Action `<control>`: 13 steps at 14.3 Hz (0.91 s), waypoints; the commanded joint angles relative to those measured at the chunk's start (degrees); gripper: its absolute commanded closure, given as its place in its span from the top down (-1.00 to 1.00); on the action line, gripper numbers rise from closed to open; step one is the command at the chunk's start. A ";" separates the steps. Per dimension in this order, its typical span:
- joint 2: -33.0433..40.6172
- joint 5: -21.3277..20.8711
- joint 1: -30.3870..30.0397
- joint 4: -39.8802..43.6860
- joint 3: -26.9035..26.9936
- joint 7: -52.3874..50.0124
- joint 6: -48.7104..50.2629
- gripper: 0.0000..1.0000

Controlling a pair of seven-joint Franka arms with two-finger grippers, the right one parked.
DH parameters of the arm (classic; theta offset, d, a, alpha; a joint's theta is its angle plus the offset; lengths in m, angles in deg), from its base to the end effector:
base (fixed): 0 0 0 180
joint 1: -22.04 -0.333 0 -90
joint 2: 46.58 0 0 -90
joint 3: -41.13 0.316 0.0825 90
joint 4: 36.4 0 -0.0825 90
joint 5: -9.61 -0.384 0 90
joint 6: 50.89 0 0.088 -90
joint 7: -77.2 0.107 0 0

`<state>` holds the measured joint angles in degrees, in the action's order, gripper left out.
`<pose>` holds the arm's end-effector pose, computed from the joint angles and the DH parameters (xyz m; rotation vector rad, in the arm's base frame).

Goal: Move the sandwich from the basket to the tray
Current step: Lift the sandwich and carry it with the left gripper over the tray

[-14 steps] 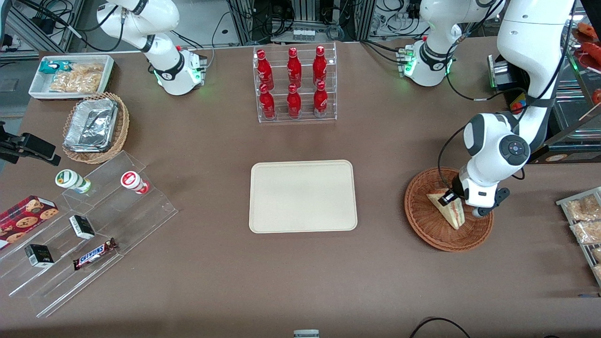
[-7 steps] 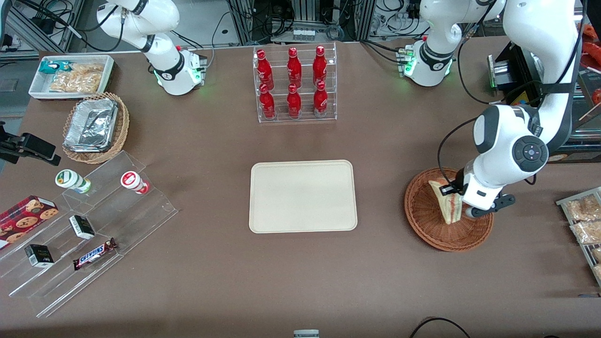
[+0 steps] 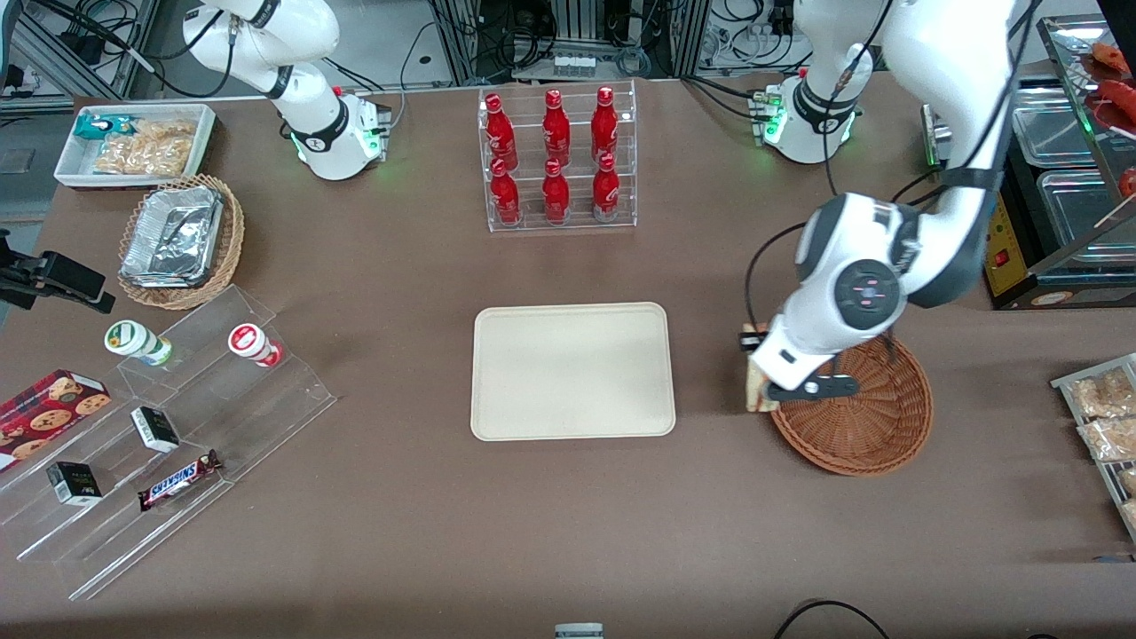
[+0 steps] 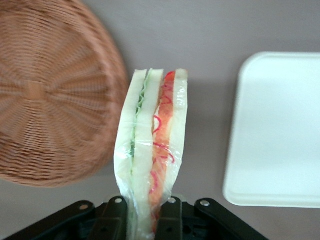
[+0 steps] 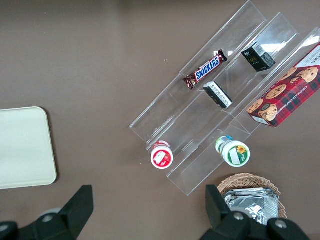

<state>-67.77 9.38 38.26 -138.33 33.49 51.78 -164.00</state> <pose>0.5748 -0.2476 0.3383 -3.0990 -0.0467 0.2714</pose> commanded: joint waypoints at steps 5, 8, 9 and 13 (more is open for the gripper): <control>-10.26 -0.21 13.29 11.48 0.52 -12.89 -1.13 -0.90; -13.94 -0.30 17.60 15.25 0.52 -17.37 -3.34 -0.91; -15.96 -0.30 18.75 17.44 0.52 -18.51 -3.34 -0.91; -21.77 -0.39 21.74 23.43 0.61 -23.43 -3.43 -0.91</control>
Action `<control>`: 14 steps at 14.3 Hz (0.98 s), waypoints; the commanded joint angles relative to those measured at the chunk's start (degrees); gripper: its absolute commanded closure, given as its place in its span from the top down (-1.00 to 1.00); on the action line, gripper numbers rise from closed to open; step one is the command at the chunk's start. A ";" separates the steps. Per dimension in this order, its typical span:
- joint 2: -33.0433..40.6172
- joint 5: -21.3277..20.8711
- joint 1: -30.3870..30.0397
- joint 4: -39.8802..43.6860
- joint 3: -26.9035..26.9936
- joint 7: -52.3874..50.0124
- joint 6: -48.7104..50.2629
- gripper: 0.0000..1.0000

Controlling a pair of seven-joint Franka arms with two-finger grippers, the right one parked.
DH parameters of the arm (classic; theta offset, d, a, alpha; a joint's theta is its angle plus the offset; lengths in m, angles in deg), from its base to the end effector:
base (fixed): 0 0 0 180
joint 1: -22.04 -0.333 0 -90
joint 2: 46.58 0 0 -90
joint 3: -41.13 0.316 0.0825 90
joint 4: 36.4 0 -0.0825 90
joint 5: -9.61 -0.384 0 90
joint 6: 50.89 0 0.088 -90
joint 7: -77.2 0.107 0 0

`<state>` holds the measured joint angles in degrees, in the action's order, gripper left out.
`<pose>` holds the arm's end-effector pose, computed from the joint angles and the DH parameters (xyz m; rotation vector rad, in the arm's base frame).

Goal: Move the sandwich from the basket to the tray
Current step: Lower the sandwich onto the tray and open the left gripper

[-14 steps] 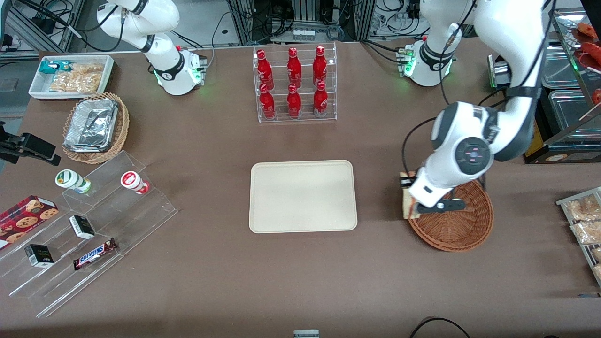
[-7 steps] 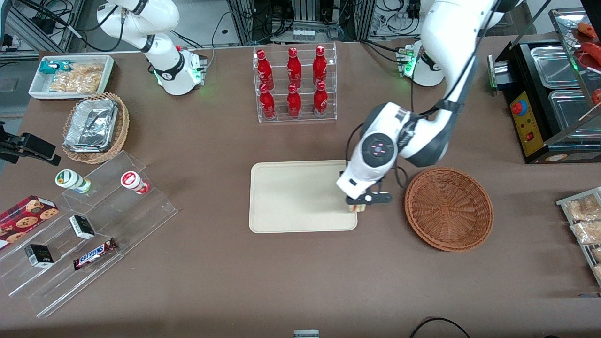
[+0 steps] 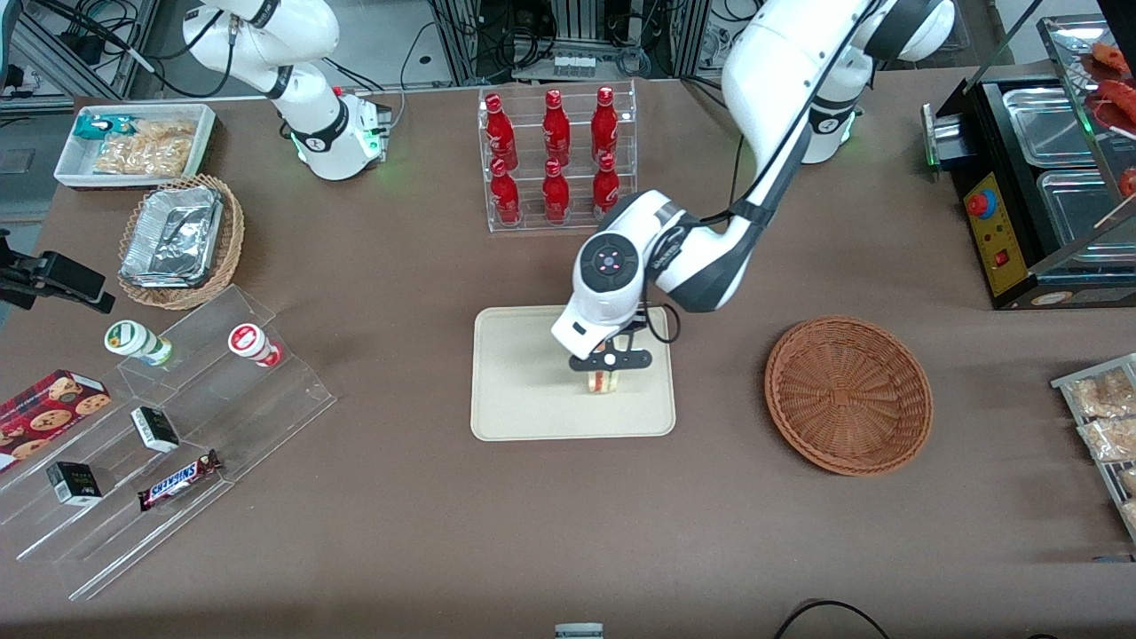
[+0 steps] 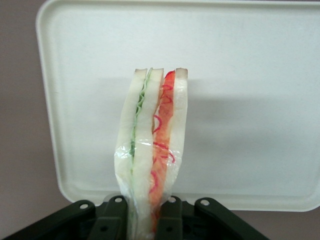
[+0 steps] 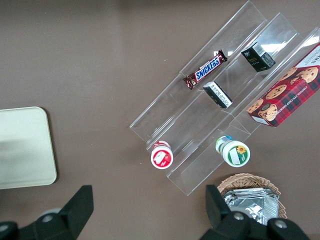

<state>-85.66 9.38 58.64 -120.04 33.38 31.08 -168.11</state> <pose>0.5182 -0.4832 0.2766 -3.1290 -0.0861 0.1917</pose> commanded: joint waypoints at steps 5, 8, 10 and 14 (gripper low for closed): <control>-8.02 -0.29 1.63 7.61 0.63 -5.29 -5.56 -0.91; -8.73 -0.29 1.72 7.61 0.63 -5.29 -6.18 -0.83; -8.73 -0.29 1.72 7.61 0.63 -5.03 -6.18 -0.17; -7.68 -0.29 1.63 7.61 0.72 -4.77 -6.09 1.00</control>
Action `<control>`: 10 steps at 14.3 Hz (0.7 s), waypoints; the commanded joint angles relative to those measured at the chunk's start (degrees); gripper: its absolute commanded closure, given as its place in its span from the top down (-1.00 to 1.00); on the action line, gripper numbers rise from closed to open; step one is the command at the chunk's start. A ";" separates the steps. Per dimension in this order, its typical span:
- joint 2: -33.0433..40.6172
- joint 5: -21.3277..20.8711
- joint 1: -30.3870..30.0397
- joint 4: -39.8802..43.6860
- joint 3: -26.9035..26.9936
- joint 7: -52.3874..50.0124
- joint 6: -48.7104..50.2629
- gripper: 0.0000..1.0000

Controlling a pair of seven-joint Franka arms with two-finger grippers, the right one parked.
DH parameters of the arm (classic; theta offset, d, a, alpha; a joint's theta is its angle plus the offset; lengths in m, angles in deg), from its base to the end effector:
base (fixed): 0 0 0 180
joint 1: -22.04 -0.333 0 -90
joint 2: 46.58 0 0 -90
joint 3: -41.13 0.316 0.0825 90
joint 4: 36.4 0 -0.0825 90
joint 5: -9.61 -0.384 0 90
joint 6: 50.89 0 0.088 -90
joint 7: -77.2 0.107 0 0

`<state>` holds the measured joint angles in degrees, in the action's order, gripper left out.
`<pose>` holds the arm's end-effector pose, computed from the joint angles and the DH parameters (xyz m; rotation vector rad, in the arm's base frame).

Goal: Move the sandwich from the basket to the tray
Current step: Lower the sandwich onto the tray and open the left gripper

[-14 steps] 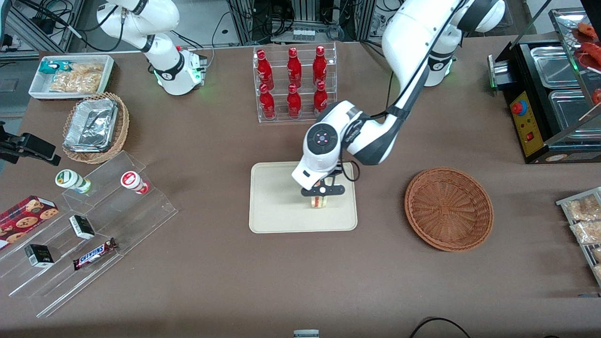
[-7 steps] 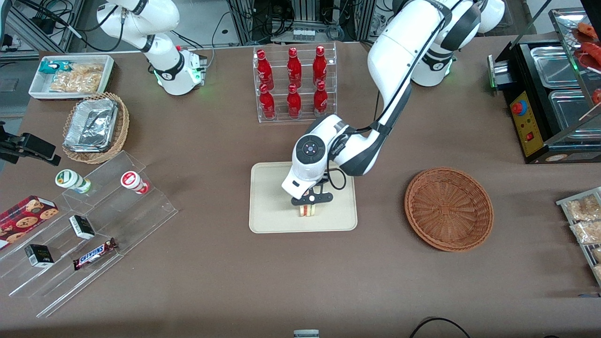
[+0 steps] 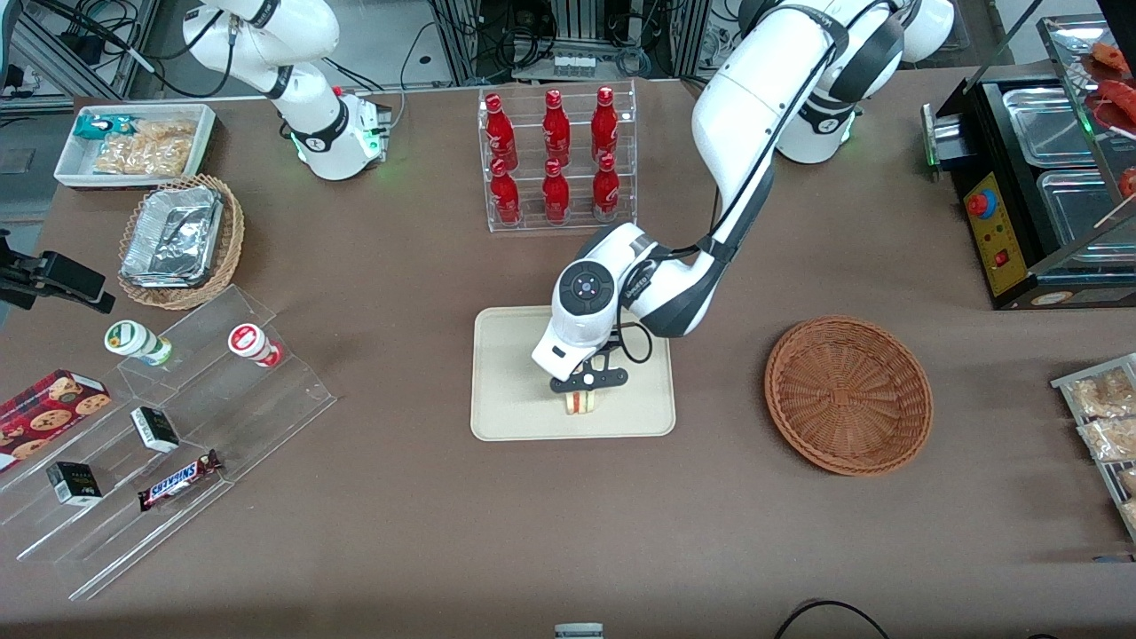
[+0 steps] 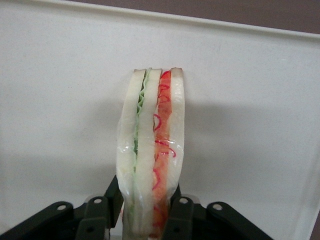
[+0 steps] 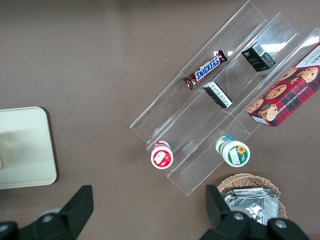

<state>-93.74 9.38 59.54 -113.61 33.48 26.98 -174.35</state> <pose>0.5358 -0.5077 0.2341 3.0762 0.1974 -0.1176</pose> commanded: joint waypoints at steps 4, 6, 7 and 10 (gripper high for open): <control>5.57 -0.29 0.64 0.74 0.61 -0.93 4.26 1.00; 8.82 -0.29 -0.14 0.66 0.79 -0.23 10.06 1.00; 10.50 -0.38 -1.10 0.57 0.70 -0.23 13.65 1.00; 14.20 -0.73 -1.90 -0.13 1.05 -0.31 19.83 1.00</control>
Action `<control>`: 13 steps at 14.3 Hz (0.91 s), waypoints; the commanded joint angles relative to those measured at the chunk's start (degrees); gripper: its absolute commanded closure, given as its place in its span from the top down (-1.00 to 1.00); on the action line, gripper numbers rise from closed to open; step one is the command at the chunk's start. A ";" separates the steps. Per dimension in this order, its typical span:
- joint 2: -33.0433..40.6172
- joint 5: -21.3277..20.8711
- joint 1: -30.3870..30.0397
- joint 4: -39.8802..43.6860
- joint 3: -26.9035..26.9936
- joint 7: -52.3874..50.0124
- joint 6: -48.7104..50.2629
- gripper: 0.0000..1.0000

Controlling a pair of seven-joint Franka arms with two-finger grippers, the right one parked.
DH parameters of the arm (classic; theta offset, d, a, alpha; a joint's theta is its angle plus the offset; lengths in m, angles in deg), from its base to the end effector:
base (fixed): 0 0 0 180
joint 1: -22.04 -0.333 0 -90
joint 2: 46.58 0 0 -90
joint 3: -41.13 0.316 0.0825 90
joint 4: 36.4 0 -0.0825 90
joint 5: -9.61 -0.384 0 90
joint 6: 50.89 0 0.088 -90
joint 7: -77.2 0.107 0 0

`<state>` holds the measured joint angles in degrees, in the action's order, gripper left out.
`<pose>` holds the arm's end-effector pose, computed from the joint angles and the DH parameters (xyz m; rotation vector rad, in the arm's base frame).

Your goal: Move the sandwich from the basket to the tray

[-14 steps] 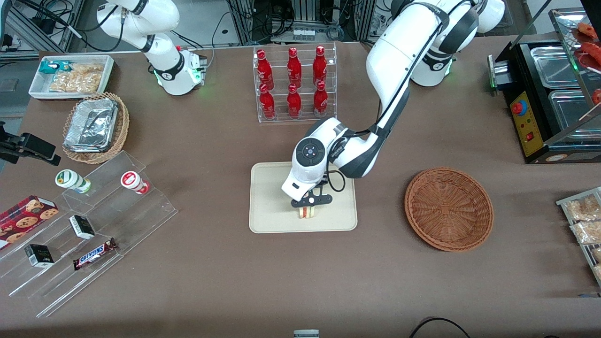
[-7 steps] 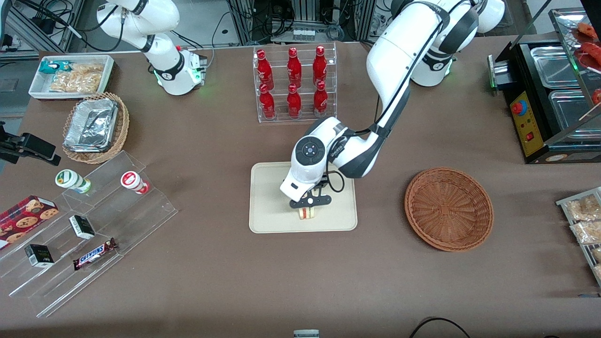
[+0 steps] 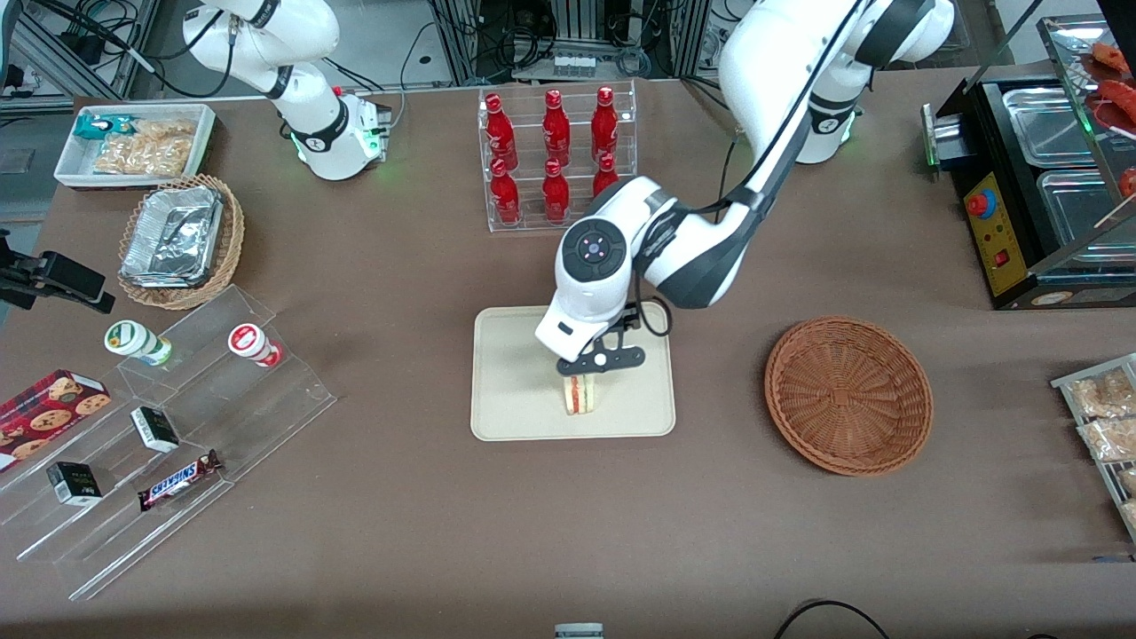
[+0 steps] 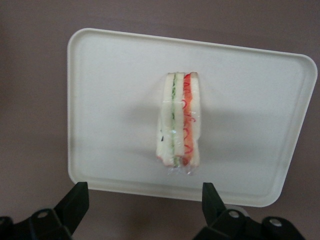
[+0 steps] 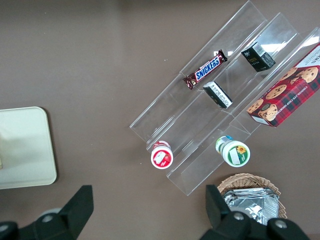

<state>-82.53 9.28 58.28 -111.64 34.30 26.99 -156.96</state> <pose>0.5374 -0.4764 0.3664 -3.1123 -0.2219 0.1655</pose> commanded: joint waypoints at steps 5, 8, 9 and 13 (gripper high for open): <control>7.20 -1.08 -2.58 -5.17 4.97 -0.15 7.46 1.00; 9.84 -1.08 -4.94 -8.16 6.47 4.21 7.54 1.00; 11.68 -0.90 -5.99 -9.91 6.47 7.29 7.63 1.00; 19.94 -0.73 -11.00 -18.08 6.47 16.69 7.63 1.00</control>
<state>-69.50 8.78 49.64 -122.96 41.00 39.03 -149.35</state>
